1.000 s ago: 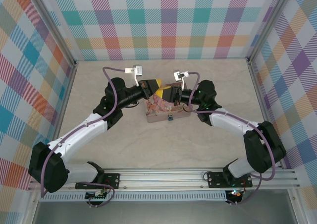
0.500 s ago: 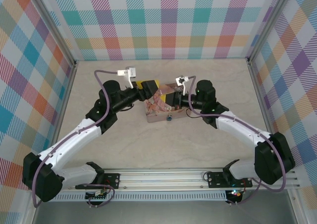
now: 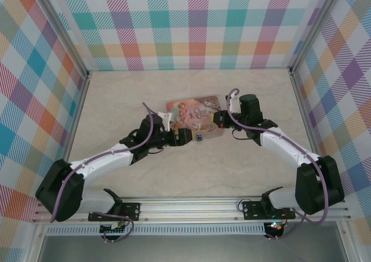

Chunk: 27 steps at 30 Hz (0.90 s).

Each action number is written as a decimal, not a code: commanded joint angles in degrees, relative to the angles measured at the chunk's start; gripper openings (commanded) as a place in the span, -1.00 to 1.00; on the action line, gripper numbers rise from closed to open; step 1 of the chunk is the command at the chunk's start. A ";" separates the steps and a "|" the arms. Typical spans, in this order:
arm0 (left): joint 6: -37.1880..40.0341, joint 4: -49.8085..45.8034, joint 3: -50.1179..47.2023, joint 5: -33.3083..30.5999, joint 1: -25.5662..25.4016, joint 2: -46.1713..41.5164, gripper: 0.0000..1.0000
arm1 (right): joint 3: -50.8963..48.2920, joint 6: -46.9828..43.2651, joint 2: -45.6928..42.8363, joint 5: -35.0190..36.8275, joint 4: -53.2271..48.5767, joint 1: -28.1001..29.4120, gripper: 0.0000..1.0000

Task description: Unlock the padlock with the key

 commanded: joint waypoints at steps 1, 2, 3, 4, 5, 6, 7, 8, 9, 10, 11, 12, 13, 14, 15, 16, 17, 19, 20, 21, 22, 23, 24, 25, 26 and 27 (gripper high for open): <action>-1.78 5.16 -0.91 1.53 -1.24 1.26 0.63 | 2.44 -0.72 5.06 -2.68 3.40 -0.60 -0.91; -1.84 5.69 -1.30 1.54 -1.32 1.52 0.63 | 3.14 -0.56 6.61 -3.22 4.86 -0.70 -0.91; -1.86 6.05 -1.72 1.47 -1.31 1.87 0.63 | 3.91 -0.55 8.42 -4.02 6.54 -0.71 -0.91; -1.84 6.33 -2.01 1.56 -1.34 2.19 0.63 | 4.85 -0.37 10.24 -4.63 8.19 -0.84 -0.91; -1.69 6.52 -2.17 1.68 -1.34 2.56 0.63 | 5.69 -0.15 11.91 -5.12 9.29 -0.89 -0.91; -1.63 6.76 -2.37 1.83 -1.33 3.05 0.63 | 6.62 -0.02 13.75 -5.55 10.73 -0.89 -0.91; -1.59 7.21 -2.55 2.06 -1.34 3.62 0.63 | 7.67 0.07 15.34 -5.80 11.78 -0.98 -0.91; -1.61 7.80 -2.71 2.28 -1.34 4.29 0.63 | 8.60 0.00 16.79 -6.04 12.81 -1.02 -0.91; -1.64 8.17 -2.82 2.37 -1.29 5.14 0.64 | 9.18 -0.02 17.85 -6.04 13.69 -1.06 -0.91; -1.64 8.56 -2.81 2.53 -1.34 6.02 0.64 | 9.80 0.00 19.17 -6.20 14.72 -1.13 -0.91; -1.65 8.82 -2.78 2.58 -1.34 6.81 0.64 | 10.25 0.08 20.07 -6.52 15.62 -1.23 -0.91; -1.62 9.00 -2.66 2.49 -1.34 7.78 0.64 | 10.64 0.04 21.00 -6.78 16.53 -1.32 -0.90; -1.54 9.35 -2.60 2.18 -1.34 8.47 0.64 | 11.03 0.08 22.02 -6.79 16.93 -1.41 -0.90; -1.46 9.46 -2.51 1.69 -1.34 9.02 0.64 | 11.39 -0.08 22.65 -6.78 16.84 -1.39 -0.90; -1.40 9.47 -2.42 0.47 -1.23 9.46 0.65 | 11.78 -0.22 23.22 -6.38 16.06 -1.44 -0.90; -1.09 9.55 -2.40 -0.74 -1.25 9.76 0.66 | 12.20 -0.60 23.67 -5.80 14.56 -1.49 -0.91; -0.82 9.47 -2.31 -1.67 -1.10 10.05 0.67 | 12.35 -0.86 23.80 -5.27 13.44 -1.55 -0.91; -0.44 9.16 -1.72 -2.88 -0.35 10.64 0.68 | 12.09 -1.21 23.81 -3.85 10.79 -1.53 -0.91; -0.48 9.34 -1.63 -3.21 0.09 10.96 0.68 | 11.92 -1.45 23.77 -3.40 9.71 -1.52 -0.91; -0.54 9.82 -1.60 -3.48 0.71 11.32 0.68 | 11.68 -1.57 23.76 -2.89 8.36 -1.48 -0.91; -0.77 10.35 -1.54 -3.60 1.20 11.76 0.68 | 11.41 -1.82 23.69 -2.36 7.05 -1.47 -0.92; -0.89 10.85 -1.48 -3.56 1.83 12.23 0.69 | 11.11 -1.93 23.52 -2.17 6.18 -1.44 -0.91; -1.05 11.42 -1.35 -3.36 2.41 12.79 0.69 | 10.69 -1.94 23.39 -2.05 5.34 -1.45 -0.91; -1.04 11.81 -1.05 -3.17 3.08 13.40 0.69 | 10.20 -1.87 23.24 -1.94 4.67 -1.42 -0.92; -1.04 12.00 -0.79 -3.11 3.66 13.94 0.69 | 9.71 -1.77 23.07 -1.94 4.33 -1.42 -0.91; -0.83 12.30 -0.49 -2.98 4.29 14.63 0.69 | 9.02 -1.49 22.68 -1.89 4.03 -1.42 -0.91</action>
